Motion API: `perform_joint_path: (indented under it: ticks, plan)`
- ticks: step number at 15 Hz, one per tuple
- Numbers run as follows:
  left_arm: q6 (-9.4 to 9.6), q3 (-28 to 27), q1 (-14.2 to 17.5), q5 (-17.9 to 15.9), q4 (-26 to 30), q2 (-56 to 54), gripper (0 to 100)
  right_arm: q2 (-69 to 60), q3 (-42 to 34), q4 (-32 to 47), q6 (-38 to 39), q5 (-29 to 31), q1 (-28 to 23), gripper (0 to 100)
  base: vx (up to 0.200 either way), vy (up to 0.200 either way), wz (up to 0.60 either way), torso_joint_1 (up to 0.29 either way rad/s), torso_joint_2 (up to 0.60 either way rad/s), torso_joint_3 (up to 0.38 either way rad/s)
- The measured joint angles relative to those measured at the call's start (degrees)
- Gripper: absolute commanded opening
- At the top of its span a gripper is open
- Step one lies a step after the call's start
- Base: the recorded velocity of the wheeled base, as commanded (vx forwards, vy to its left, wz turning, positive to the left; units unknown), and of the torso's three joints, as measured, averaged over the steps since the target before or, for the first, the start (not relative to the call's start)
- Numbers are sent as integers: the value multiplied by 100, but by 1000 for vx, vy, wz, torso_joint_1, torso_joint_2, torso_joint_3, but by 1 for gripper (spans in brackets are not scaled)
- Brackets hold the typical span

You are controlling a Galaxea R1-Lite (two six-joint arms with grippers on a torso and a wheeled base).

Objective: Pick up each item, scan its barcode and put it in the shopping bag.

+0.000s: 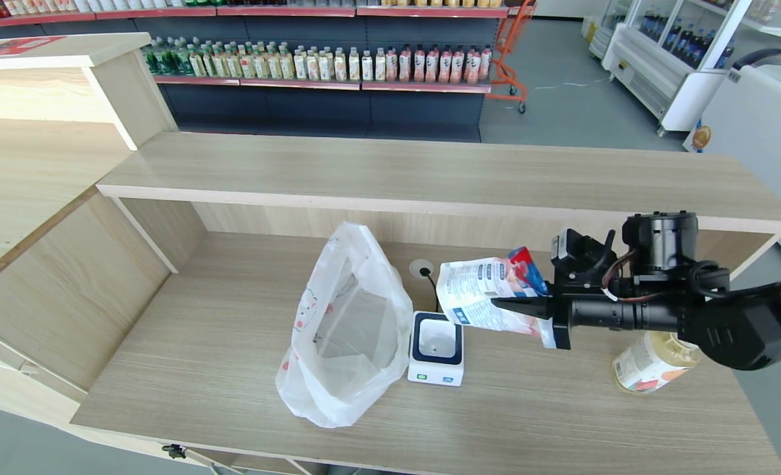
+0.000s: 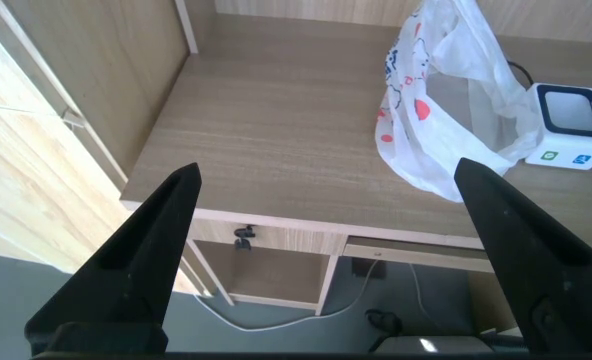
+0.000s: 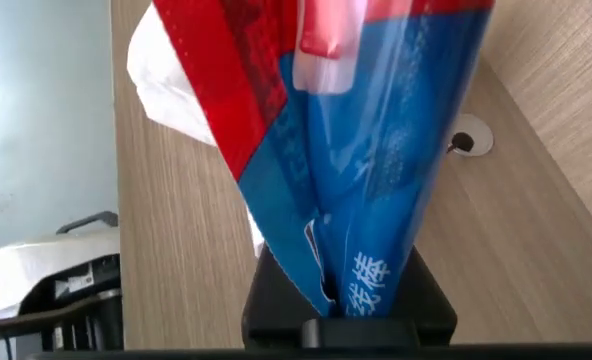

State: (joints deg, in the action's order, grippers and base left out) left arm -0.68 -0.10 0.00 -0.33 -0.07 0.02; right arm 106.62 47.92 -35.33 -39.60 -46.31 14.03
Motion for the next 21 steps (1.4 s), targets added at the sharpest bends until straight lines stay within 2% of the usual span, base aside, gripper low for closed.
perform_joint_path:
  ticks: [4,6,10,15,21]
  plan:
    - [0,0,0,-2,0,0,100,761,347,-59,-666,-640,-246,0,0,0,0,0,0,0]
    - [0,0,0,-2,0,0,100,1078,568,-63,-1241,-968,-274,0,0,0,0,0,0,0]
    - [0,0,0,0,0,0,100,1546,825,-90,-1887,-1236,-263,0,0,0,0,0,0,0]
    - [0,0,0,0,0,0,100,1899,1164,-402,-2050,-1306,-166,0,0,0,0,0,0,0]
    - [2,0,0,0,0,0,100,2131,1203,-672,-2092,-1325,-128,0,0,0,0,0,0,0]
